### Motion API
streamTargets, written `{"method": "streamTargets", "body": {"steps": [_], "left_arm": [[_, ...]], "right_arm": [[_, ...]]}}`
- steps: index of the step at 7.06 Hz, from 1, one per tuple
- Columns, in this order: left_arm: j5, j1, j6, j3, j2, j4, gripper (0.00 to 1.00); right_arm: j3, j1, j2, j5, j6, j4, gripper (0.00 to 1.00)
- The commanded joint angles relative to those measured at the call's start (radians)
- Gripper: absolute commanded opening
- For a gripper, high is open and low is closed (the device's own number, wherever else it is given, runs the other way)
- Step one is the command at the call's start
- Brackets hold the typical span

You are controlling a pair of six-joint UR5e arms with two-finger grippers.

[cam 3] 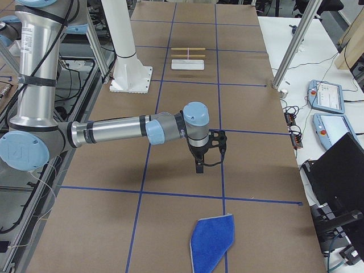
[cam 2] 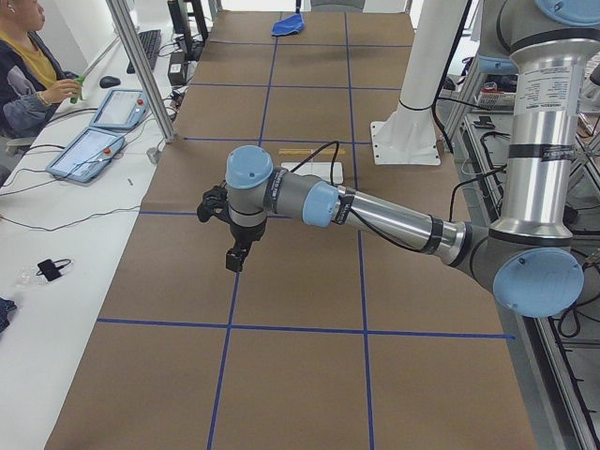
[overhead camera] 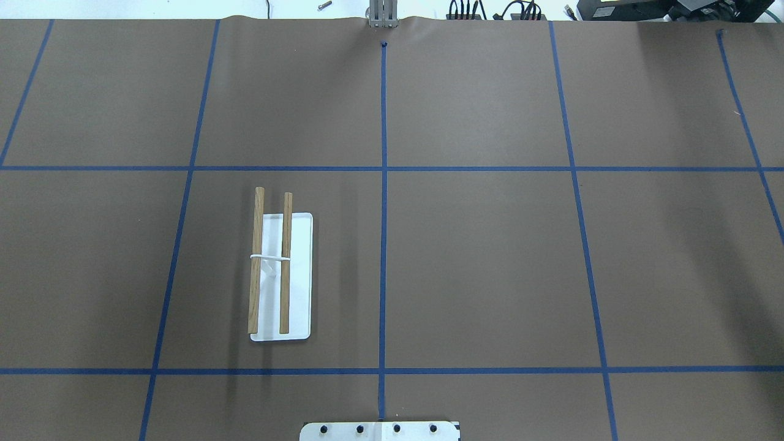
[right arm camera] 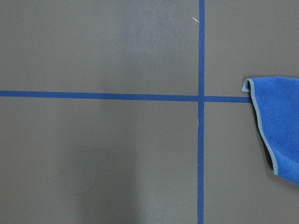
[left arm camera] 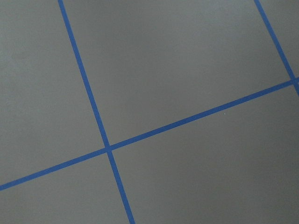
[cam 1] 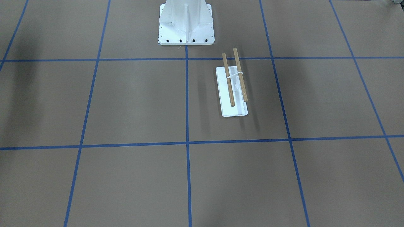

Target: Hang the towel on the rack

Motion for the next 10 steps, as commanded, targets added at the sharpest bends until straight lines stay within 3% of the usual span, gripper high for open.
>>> {"method": "streamTargets", "body": {"steps": [1, 3, 6, 10], "left_arm": [[0.0, 0.001, -0.002, 0.002, 0.0, 0.0, 0.98], [0.0, 0.001, -0.002, 0.005, 0.0, 0.0, 0.98], [0.0, 0.001, -0.001, 0.011, 0.0, 0.0, 0.98], [0.0, 0.001, -0.031, 0.021, -0.001, -0.015, 0.98]], "right_arm": [[-0.006, 0.0, -0.003, -0.003, -0.029, 0.002, 1.0], [-0.027, 0.0, -0.006, -0.003, -0.082, 0.002, 1.0], [-0.209, 0.014, 0.04, -0.021, -0.192, 0.046, 0.98], [-0.542, 0.077, 0.214, -0.035, -0.649, 0.048, 0.95]]}}
